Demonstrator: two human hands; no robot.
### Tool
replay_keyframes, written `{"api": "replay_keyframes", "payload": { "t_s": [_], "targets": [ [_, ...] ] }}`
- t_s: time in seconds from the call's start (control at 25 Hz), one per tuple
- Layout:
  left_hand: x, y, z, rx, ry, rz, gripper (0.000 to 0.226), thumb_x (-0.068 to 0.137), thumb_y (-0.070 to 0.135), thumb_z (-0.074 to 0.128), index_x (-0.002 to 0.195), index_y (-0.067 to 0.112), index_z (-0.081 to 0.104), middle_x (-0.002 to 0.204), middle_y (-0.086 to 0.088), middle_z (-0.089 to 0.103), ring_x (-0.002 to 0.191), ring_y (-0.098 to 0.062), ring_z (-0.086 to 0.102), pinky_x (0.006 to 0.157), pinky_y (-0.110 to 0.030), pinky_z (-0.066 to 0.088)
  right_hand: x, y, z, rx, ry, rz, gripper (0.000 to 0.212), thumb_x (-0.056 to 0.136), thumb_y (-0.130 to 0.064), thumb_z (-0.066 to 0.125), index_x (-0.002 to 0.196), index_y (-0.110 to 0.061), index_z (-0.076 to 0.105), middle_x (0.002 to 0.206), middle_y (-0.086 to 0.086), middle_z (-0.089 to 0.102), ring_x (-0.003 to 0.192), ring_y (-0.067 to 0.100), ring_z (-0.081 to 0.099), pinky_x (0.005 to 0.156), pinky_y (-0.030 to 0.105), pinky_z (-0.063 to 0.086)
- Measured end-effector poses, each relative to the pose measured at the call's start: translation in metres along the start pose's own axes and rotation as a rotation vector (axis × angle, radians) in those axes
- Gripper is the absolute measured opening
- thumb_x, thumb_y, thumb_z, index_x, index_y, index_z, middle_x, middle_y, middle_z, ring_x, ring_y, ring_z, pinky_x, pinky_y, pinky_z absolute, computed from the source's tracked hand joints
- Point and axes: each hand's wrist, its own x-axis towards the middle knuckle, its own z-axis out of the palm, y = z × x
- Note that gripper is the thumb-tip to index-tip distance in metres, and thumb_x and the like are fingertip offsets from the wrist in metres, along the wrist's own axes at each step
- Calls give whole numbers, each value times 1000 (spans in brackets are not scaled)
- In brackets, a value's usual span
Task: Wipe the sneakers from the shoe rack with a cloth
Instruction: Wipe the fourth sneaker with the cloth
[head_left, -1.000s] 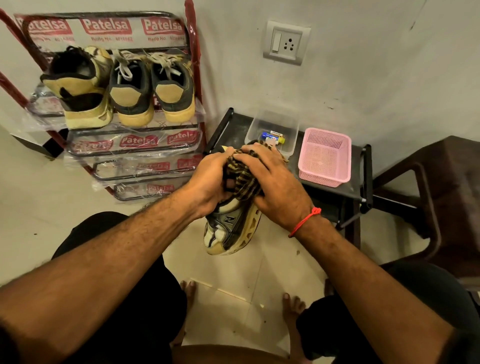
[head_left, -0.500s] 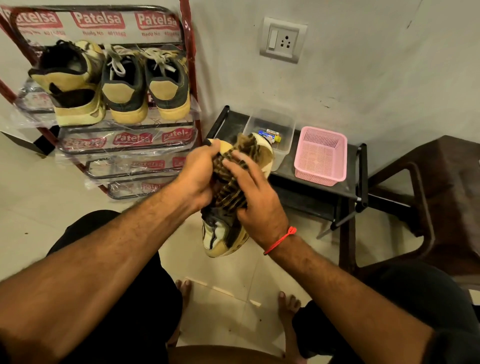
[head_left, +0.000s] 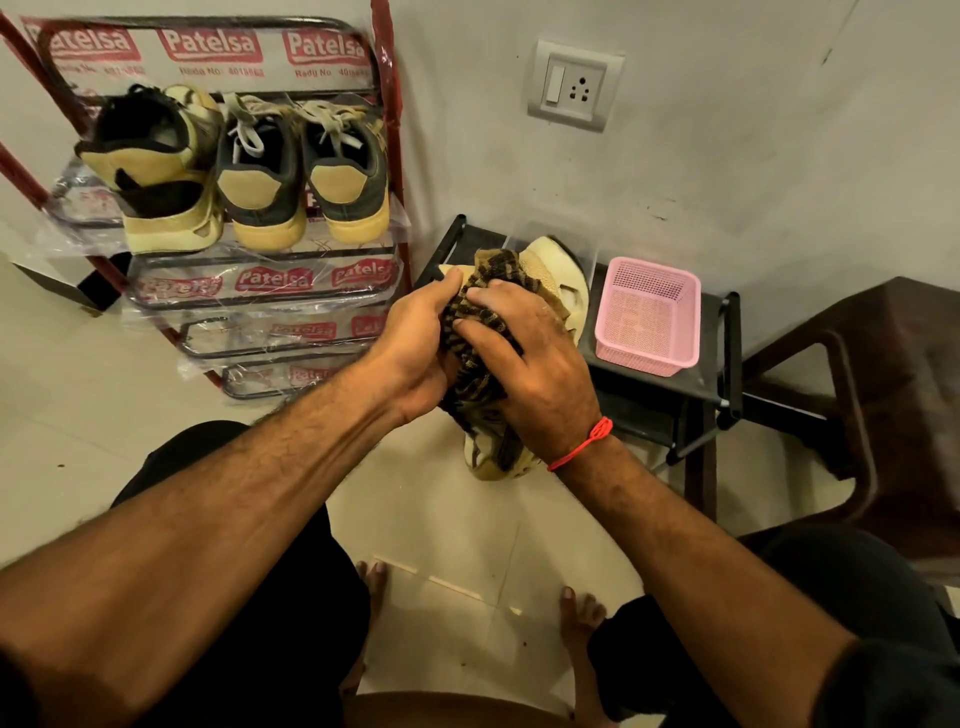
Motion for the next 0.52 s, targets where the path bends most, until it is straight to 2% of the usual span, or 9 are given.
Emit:
{"api": "replay_keyframes", "payload": {
  "t_s": [0.08, 0.2, 0.24, 0.36, 0.4, 0.44, 0.48, 0.52],
  "targets": [
    [0, 2, 5, 50, -11, 18, 49, 108, 42, 40, 131, 6, 63, 124, -18, 70, 112, -28, 70, 94, -40, 59, 3, 3, -2, -25, 30, 9, 29, 93, -17, 71, 117, 0, 68, 127, 24, 62, 126, 38, 55, 105, 51, 45],
    [0, 1, 10, 83, -5, 71, 42, 108, 39, 42, 132, 9, 59, 122, -17, 70, 110, -30, 70, 89, -44, 60, 6, 0, -5, -25, 67, 101, 26, 93, -11, 66, 117, -1, 67, 124, 24, 62, 121, 37, 57, 102, 49, 47],
    [0, -1, 11, 92, -8, 81, 38, 107, 38, 43, 128, 10, 59, 117, -15, 72, 106, -28, 71, 88, -44, 60, 10, 1, -7, -22, 65, 143, 26, 93, -11, 62, 116, -1, 68, 121, 23, 62, 118, 37, 58, 101, 48, 49],
    [0, -9, 11, 195, -81, 80, 25, 108, 34, 43, 101, 14, 56, 82, -2, 67, 76, -18, 66, 71, -39, 54, 30, 22, -18, -57, 17, 356, 33, 84, -7, 56, 115, -6, 67, 115, 20, 61, 104, 35, 60, 91, 42, 52],
    [-2, -13, 12, 240, -100, 70, 25, 108, 33, 43, 102, 12, 54, 83, -4, 67, 77, -20, 66, 74, -41, 56, 33, 38, -22, -35, 5, 470, 40, 78, 0, 54, 115, -8, 66, 115, 18, 60, 102, 32, 60, 90, 39, 53],
    [-3, -17, 12, 268, -108, 64, 27, 108, 31, 43, 109, 6, 54, 92, -11, 68, 86, -26, 68, 83, -46, 57, 33, 55, -28, 33, 11, 597, 46, 73, 6, 51, 114, -9, 66, 115, 16, 60, 102, 28, 60, 92, 33, 52],
    [-3, -19, 12, 273, -109, 57, 32, 108, 30, 43, 118, 2, 53, 106, -20, 68, 97, -32, 67, 92, -51, 55, 31, 70, -34, 135, 59, 726, 51, 69, 9, 48, 114, -9, 66, 116, 14, 62, 104, 23, 60, 94, 29, 52],
    [-3, -19, 12, 259, -100, 58, 33, 108, 29, 43, 123, 1, 53, 118, -25, 66, 105, -35, 67, 97, -52, 53, 29, 80, -41, 245, 145, 819, 53, 68, 9, 45, 113, -8, 66, 117, 13, 63, 106, 21, 61, 95, 31, 52]
  ]
}}
